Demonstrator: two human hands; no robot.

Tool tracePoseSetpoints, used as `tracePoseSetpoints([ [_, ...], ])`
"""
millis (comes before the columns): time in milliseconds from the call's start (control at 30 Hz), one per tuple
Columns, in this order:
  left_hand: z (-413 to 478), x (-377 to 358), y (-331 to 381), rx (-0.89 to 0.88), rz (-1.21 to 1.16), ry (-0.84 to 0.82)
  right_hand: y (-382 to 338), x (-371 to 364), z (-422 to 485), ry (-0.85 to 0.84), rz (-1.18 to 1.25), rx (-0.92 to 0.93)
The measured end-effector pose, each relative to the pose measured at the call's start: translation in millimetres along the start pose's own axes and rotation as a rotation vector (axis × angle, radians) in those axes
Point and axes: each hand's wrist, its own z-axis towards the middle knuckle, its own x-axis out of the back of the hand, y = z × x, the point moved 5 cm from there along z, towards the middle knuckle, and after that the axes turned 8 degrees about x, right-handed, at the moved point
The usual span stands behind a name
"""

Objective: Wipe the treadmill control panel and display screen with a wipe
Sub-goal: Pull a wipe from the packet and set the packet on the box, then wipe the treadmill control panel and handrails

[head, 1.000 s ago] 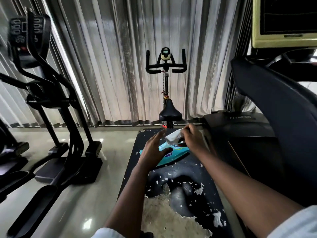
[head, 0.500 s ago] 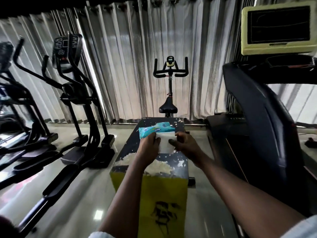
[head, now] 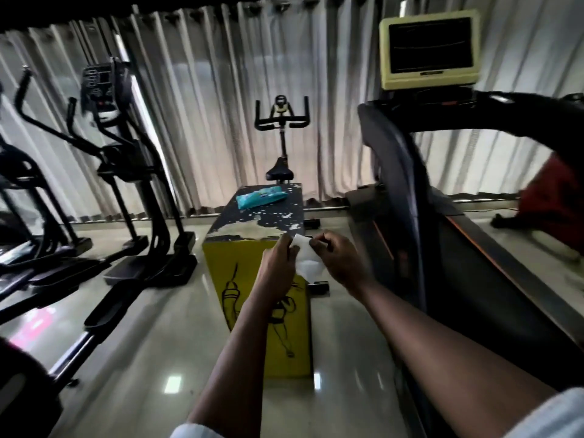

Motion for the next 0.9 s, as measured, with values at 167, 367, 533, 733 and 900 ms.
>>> tracePoseSetpoints([
  [167, -53.0, -59.2, 62.0, -0.055, -0.018, -0.131, -0.6, 93.6, -76.0, 0.093, -0.101, -0.049],
  [367, -108.7, -167.1, 163.3, -0.147, -0.060, -0.228, 10.6, 239.7, -168.2, 0.214, -0.120, -0.174],
  [533, -142.0, -290.4, 256.1, -0.186, -0.110, -0.380, 45.2, 382.8, -237.7, 0.311, -0.250, -0.285],
  [733, -172.5, -404.9, 364.7, -0.253, -0.174, -0.504, 88.7, 533.8, -271.6, 0.431, -0.397, -0.347],
  [900, -140.8, -458.8, 395.3, -0.204, -0.165, -0.497, 127.4, 586.3, -242.5, 0.421, -0.384, -0.311],
])
